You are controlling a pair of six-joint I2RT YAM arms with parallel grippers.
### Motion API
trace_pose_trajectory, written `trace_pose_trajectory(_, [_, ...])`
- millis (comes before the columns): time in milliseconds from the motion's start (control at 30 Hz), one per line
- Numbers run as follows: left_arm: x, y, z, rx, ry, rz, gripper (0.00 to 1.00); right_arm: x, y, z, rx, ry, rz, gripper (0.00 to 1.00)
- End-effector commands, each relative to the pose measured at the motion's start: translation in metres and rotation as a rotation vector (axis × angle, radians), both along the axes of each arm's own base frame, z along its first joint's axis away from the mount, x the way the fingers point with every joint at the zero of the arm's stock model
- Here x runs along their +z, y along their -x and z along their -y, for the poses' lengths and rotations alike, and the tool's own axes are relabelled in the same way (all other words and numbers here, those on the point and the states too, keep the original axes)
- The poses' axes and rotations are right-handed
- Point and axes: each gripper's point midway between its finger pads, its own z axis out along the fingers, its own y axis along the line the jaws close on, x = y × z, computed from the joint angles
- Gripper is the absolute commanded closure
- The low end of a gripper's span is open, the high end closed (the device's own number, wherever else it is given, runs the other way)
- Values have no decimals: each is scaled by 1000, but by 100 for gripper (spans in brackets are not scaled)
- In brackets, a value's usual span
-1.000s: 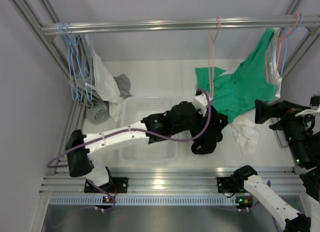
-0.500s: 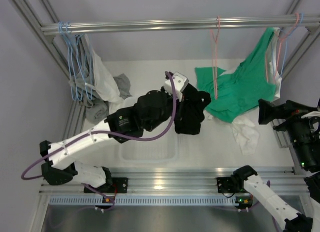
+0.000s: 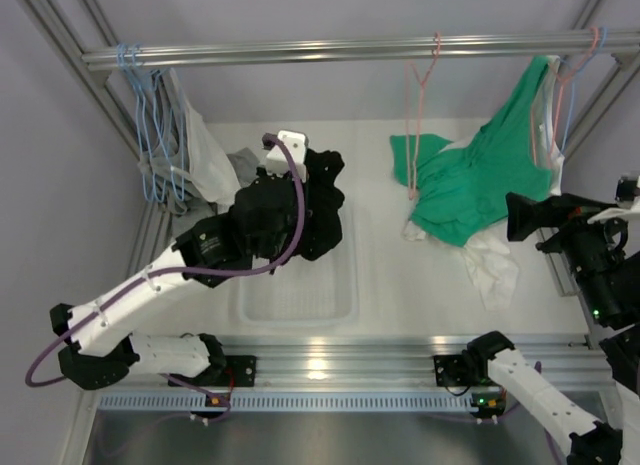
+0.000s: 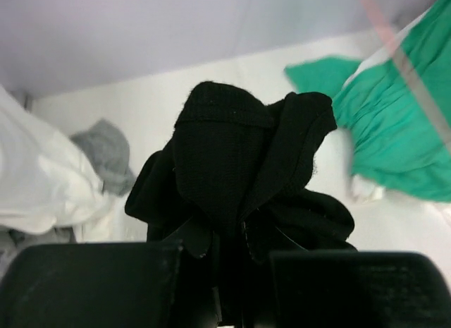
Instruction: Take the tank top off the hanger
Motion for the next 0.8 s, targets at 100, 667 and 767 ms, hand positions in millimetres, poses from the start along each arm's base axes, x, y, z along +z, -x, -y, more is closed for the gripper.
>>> trace_pose_trajectory(100, [-111,-24,-19,62,-11,-246,100,4,-30,-20,43,31,-31,1])
trace_pose_trajectory(667, [-219,28,-32,3,-13,-547,1,28,-91,-9,-141,130,-83,1])
trace_pose_trajectory(767, [-183,37,-35,-28,0,-501,1,31,-100,-3,-174,190,-110,1])
